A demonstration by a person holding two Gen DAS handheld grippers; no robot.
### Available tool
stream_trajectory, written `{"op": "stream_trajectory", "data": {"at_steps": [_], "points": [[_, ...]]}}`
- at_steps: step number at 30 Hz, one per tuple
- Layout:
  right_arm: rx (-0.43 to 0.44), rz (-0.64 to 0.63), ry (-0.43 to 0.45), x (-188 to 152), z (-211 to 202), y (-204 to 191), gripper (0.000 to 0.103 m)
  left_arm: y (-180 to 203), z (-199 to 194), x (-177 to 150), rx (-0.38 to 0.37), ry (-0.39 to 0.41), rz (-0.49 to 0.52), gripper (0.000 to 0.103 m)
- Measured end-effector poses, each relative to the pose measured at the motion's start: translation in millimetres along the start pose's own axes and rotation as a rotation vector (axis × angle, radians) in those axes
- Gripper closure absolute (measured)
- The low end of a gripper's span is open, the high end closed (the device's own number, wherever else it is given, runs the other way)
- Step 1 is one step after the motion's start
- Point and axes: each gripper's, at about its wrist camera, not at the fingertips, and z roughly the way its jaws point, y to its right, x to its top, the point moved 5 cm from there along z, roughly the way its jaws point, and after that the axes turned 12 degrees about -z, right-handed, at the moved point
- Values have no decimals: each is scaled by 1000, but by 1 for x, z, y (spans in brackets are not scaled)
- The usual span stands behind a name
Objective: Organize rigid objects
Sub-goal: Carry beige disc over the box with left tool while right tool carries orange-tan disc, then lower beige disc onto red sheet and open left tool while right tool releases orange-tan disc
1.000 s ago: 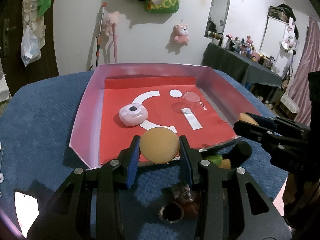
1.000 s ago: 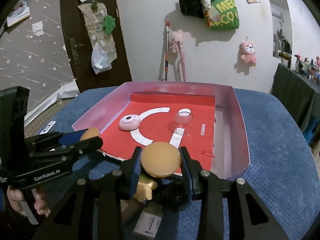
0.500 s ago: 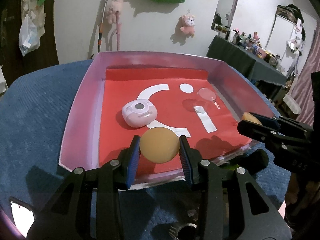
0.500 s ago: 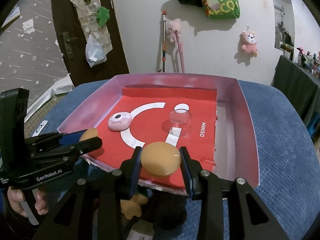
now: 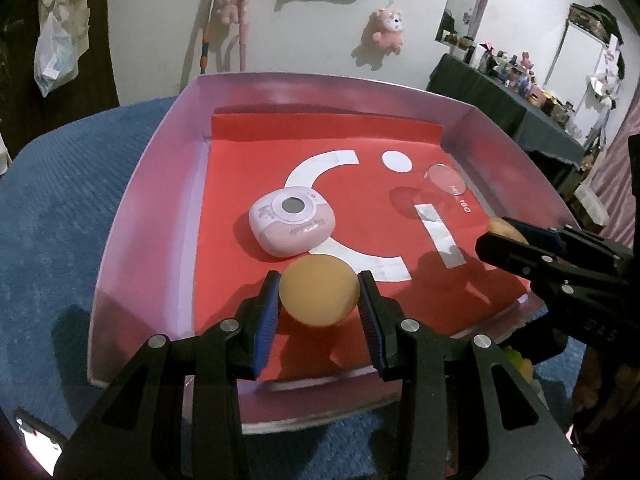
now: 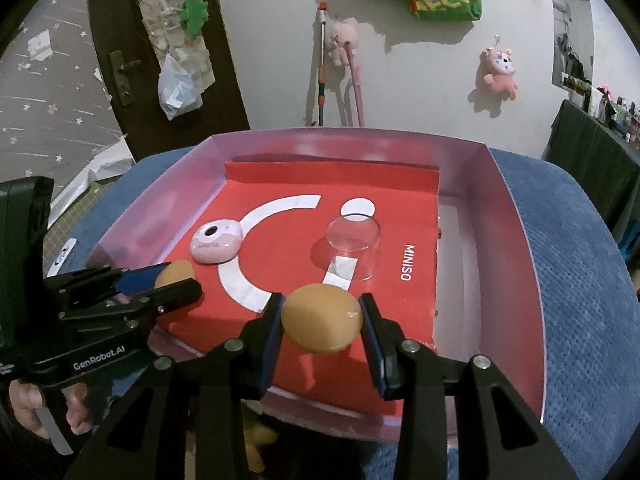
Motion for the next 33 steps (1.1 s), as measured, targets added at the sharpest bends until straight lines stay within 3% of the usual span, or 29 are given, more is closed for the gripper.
{"op": "stream_trajectory", "data": {"at_steps": [18,33], "points": [[-1,16,-91,-4,31,10,63,-3,14,4,43,-9,4,67],[-5,13,-92,-6,33,10,63,-3,14,4,41,-9,0,67]]}}
